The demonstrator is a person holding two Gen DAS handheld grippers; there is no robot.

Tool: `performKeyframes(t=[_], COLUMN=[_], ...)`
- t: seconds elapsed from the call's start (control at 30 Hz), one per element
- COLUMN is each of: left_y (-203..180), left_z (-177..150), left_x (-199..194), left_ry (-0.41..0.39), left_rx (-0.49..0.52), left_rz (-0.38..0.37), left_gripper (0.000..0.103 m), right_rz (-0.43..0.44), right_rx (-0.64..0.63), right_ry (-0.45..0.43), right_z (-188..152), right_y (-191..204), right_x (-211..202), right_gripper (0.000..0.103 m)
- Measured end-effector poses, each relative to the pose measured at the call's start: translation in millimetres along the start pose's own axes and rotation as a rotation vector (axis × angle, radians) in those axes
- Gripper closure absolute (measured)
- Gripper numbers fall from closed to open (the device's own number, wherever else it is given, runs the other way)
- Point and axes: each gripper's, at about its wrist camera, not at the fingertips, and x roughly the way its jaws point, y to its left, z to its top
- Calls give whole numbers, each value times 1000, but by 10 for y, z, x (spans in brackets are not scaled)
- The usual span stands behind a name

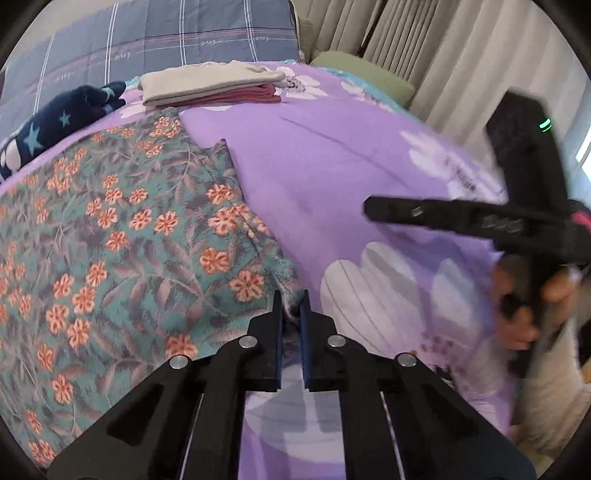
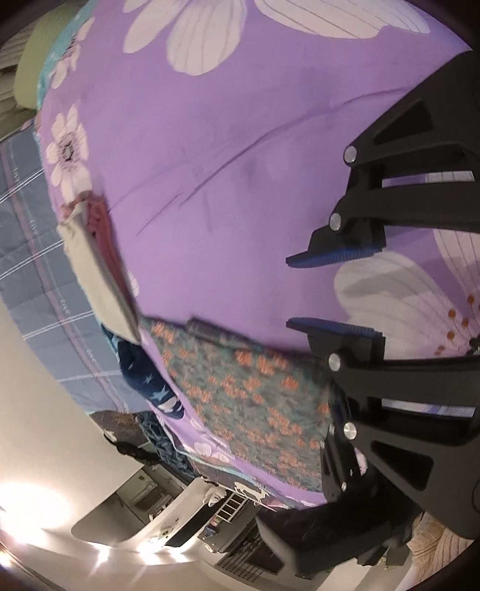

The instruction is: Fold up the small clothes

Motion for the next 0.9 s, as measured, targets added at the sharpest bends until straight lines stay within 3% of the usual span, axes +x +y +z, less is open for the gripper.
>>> performKeyframes(t=[0.27,0.63,0.73,0.8,0.9], left_y=[8,101,125,127,121], left_z=[-76,-119,-107,-112,-103], left_x=[76,87,104,104,106], left_ry=[18,8,8,9,13], left_rx=[-1,-39,-40,-37,-26], left_rz=[1,-57,-65,-68,-69], left_gripper=[95,95,95,95,95], right_rz=[2,85,119,157,165], right_rx=[-68,44,67,80,67], right_ry=[53,126,130,134,146], right_z=[282,842,933,1012,1122], right_y=[217,162,144,161,243], right_x=[375,937,1063,1143,1280], right_gripper=[70,69,62,50,43])
